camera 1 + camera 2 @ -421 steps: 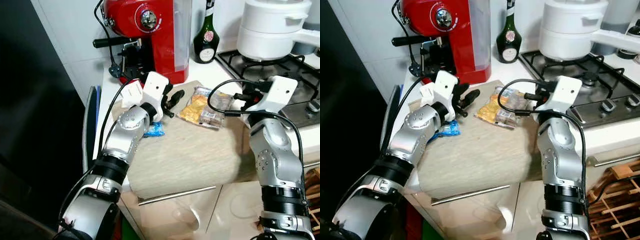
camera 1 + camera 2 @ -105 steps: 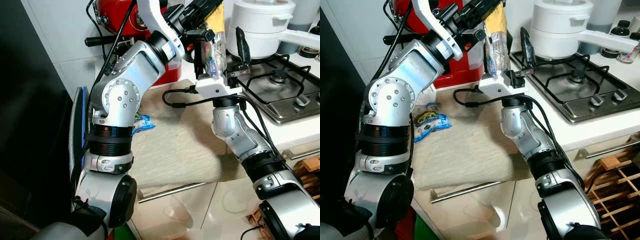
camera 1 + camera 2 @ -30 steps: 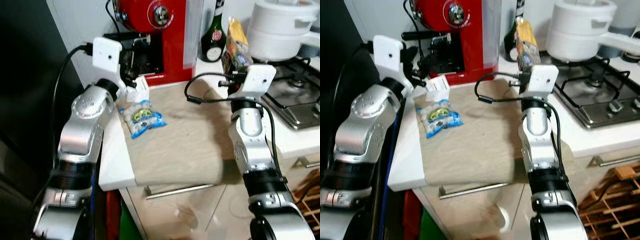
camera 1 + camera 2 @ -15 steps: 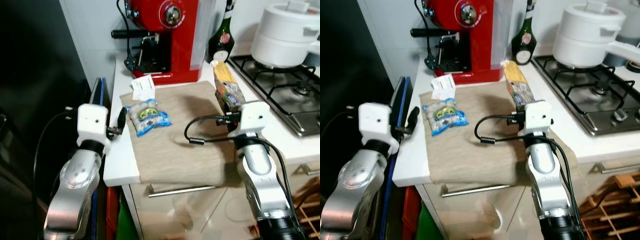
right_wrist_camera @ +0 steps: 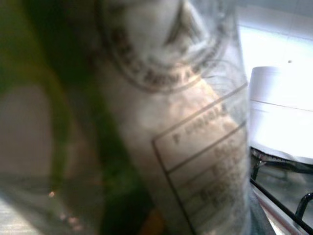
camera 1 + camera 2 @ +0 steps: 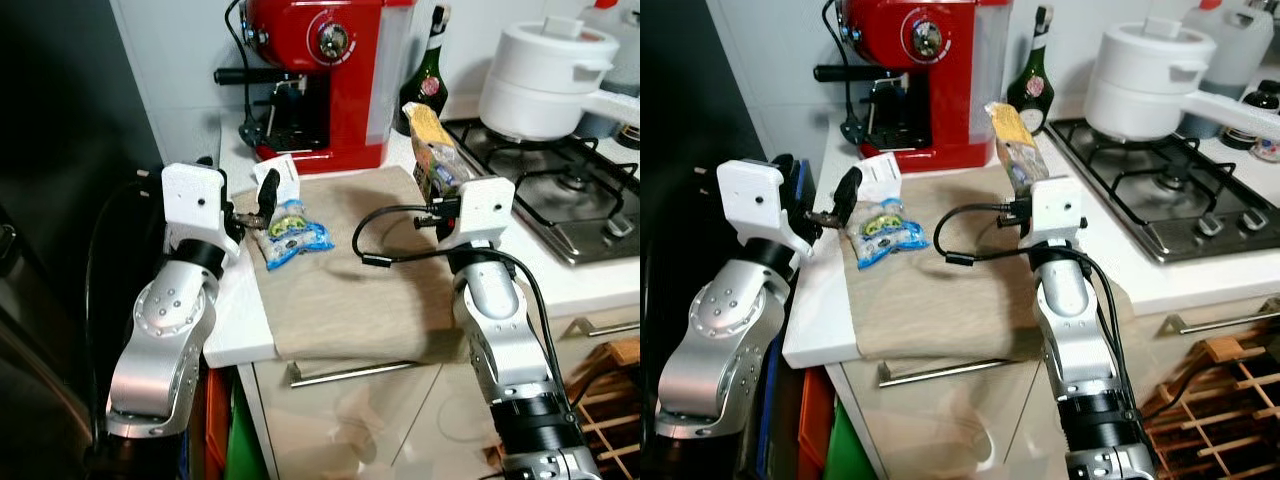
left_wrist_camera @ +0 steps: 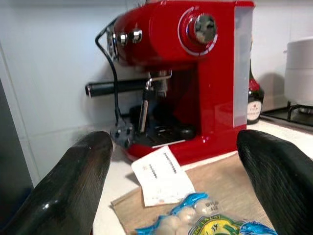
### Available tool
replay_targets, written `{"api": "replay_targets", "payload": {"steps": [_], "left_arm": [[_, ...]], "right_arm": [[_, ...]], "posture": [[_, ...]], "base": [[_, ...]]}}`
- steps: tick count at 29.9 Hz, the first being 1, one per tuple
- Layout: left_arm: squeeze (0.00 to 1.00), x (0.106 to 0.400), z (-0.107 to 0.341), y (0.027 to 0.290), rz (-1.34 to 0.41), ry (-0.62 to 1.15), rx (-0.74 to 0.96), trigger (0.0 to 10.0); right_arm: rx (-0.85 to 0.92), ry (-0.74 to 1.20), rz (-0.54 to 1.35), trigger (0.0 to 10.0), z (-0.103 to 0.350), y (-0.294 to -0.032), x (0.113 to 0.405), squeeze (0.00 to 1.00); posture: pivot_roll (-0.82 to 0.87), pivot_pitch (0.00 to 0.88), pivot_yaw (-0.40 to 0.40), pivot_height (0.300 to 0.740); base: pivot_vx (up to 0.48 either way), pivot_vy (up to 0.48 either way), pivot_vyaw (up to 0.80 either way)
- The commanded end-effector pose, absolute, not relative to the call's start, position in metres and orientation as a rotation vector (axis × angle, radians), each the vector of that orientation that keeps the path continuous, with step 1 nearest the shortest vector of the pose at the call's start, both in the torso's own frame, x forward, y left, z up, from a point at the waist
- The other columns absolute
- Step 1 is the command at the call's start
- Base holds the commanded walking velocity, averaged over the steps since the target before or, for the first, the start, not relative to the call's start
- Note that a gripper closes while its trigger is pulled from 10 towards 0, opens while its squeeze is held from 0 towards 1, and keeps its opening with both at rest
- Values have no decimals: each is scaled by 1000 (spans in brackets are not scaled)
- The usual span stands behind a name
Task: Restocking fridge
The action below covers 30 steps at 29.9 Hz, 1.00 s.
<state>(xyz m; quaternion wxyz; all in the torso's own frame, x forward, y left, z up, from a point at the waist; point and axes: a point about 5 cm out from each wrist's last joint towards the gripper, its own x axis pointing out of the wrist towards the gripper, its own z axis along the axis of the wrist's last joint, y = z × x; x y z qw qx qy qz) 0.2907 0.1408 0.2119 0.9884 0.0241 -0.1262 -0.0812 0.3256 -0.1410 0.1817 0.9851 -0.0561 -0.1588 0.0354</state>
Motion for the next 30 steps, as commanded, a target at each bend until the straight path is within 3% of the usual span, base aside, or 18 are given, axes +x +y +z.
{"api": "replay_targets", "payload": {"steps": [1,30], "left_arm": [[0,294,212,141,-152,-251,45,10000],[0,306,210,136,-112,-260,52,10000]], "right_arm": [[-102,-361,64,0,194,-142,329,0],[-132,-354,78,0,187,-141,336,0]], "posture": [[-90,0,30,740],[-97,0,22,740]], "base": [[0,0,0],[-275,0,0]]}}
